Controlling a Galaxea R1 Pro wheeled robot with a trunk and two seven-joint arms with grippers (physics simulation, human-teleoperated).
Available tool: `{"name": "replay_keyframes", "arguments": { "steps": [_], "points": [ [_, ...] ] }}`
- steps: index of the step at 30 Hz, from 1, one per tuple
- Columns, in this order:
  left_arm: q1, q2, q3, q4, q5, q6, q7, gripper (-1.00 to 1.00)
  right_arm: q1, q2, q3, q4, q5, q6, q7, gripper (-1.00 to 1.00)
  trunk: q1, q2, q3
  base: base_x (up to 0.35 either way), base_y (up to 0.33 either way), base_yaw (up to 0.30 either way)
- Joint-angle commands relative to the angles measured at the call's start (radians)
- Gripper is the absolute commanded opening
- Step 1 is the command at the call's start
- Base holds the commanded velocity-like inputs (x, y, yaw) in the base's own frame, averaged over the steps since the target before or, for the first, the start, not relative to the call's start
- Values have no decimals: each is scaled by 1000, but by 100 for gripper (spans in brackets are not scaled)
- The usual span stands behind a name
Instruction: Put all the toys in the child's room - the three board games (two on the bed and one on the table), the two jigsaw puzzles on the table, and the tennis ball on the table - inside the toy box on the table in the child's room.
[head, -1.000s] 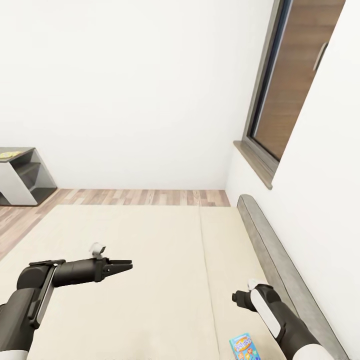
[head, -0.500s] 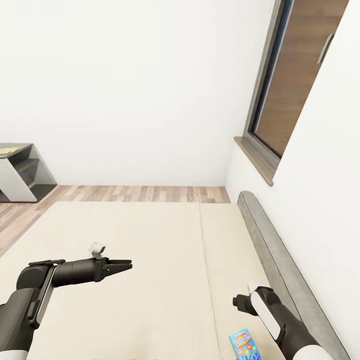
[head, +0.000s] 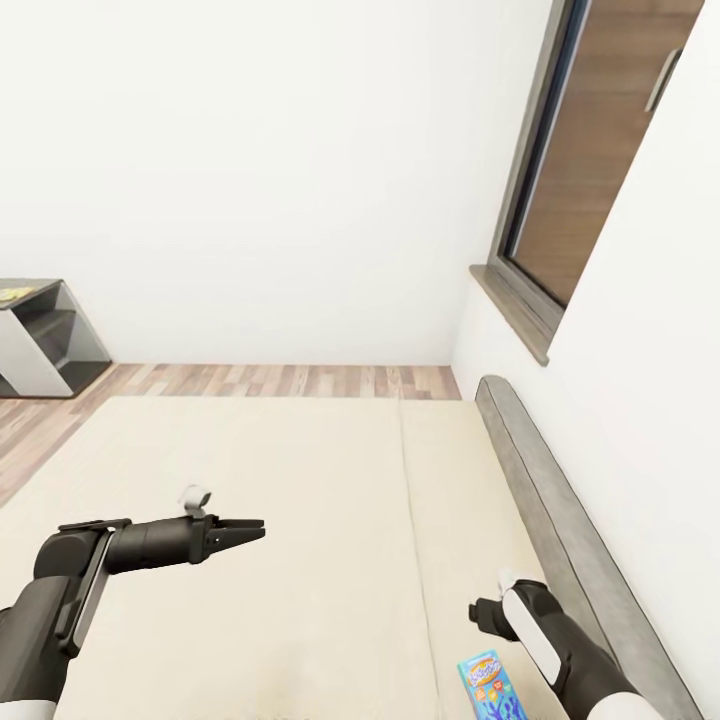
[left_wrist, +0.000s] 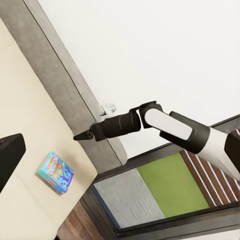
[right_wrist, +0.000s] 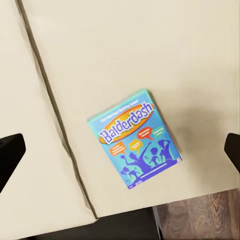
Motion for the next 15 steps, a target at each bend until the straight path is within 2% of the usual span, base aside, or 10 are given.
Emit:
{"name": "replay_keyframes", "arguments": {
  "steps": [1, 11, 15],
  "points": [
    [-1, 0, 0, -1, -4, 11, -5, 100, -1, -1, 5, 1, -10, -1, -10, 100, 1, -2, -4, 0, 0, 0],
    [-1, -1, -1, -3, -6, 12, -5, 100, -1, -2, 5, 11, -9, -18, -9, 100, 1, -2, -20, 0, 0, 0],
    [-1, -1, -1, -3, -7, 11, -5, 100, -1, -2, 8, 16, -10, -56, -8, 100, 1, -2, -26, 0, 0, 0]
  ]
}}
